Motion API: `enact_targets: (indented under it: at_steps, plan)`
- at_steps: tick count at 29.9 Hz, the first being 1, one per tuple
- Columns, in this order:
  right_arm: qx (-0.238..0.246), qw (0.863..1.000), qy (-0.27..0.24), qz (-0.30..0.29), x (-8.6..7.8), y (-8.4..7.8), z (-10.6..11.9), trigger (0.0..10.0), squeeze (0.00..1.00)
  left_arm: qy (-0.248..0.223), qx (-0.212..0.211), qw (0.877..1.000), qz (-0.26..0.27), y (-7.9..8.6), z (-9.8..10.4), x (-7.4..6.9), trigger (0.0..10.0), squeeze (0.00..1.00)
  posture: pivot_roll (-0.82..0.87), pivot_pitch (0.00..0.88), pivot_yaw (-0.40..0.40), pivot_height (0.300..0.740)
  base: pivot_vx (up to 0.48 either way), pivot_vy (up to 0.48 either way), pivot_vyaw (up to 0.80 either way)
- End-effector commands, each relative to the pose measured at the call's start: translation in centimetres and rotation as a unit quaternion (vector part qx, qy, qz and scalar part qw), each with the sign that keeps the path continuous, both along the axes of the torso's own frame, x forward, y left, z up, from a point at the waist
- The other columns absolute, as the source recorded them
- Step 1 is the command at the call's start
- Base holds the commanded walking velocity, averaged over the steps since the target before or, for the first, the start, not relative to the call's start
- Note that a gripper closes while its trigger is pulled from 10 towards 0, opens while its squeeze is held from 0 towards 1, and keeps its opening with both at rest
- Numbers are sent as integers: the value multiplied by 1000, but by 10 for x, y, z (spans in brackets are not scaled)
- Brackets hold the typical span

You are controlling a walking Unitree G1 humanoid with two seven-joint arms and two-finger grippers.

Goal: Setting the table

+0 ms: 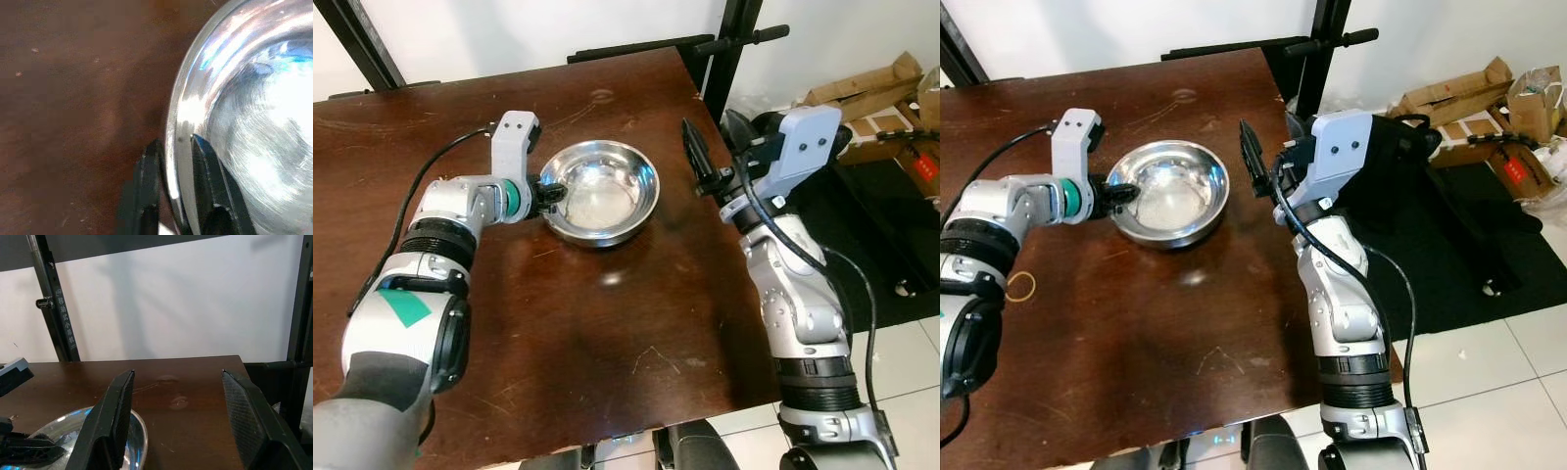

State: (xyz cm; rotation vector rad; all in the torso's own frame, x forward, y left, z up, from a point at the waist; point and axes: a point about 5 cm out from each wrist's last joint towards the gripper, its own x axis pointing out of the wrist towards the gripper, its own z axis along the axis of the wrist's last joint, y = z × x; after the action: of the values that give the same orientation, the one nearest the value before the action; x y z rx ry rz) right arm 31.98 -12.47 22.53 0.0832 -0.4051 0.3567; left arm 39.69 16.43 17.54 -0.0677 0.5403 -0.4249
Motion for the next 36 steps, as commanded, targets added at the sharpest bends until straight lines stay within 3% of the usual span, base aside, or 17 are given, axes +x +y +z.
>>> enact_targets:
  at_steps: [1, 16, 17, 19, 22, 23, 24, 25, 30, 32, 35, 36]
  plan:
    - [-1, 1000, 6, 1, 0, -1, -3, 10000, 0, 13, -4, 1000, 4, 1, -7, -2, 0, 0, -6, 85, 115, 740, 0, 0, 0]
    - [-4, 1000, 6, 3, 2, -2, -4, 10000, 0, 11, -31, 999, 26, 5, -16, -4, 0, 0, -7, 53, 96, 740, 0, 0, 0]
    - [-4, 1000, 7, 1, 2, -3, -4, 10000, 0, -15, -43, 998, 35, 5, -12, -3, 0, 0, -9, 37, 87, 740, 0, 0, 0]
    - [2, 1000, 8, -8, 1, -6, -5, 10000, 0, -128, -30, 989, 63, 6, 5, -4, 0, 0, -6, 19, 75, 740, 0, 0, 0]
    - [10, 1000, 6, -13, 1, -7, -4, 10000, 0, -213, -8, 975, 62, -1, 18, -11, 0, 0, -3, 14, 64, 740, 0, 0, 0]
    - [10, 1000, 6, -13, 1, -7, -4, 10000, 0, -213, -8, 975, 62, -1, 18, -11, 0, 0, -3, 14, 64, 740, 0, 0, 0]
    - [16, 1000, 3, -17, 1, -6, -2, 10000, 0, -268, 15, 962, 58, -5, 28, -17, 3725, 0, -1, 13, 60, 740, 0, 0, 0]
    - [19, 1000, -1, -18, 1, -5, 1, 10000, 0, -295, 15, 953, 60, -8, 34, -21, 10000, 0, 1, 13, 59, 740, 0, 0, 0]
    - [28, 999, -12, -14, 0, -3, 8, 10000, 0, -338, -5, 938, 76, -12, 49, -28, 10000, 0, 1, 10, 51, 740, 0, 0, 0]
    - [37, 999, -27, 4, -2, 1, 18, 10000, 0, -404, 3, 908, 112, -9, 70, -33, 10000, 0, 2, 10, 44, 740, 0, 0, 0]
    - [76, 993, -68, 63, -11, 13, 46, 10000, 0, -524, 53, 837, 147, -9, 108, -49, 10000, 0, -1, 11, 39, 740, 0, 0, 0]
    - [82, 991, -81, 75, -13, 16, 55, 10000, 0, -549, 66, 820, 149, -11, 116, -53, 10000, 0, -1, 11, 39, 740, 0, 0, 0]
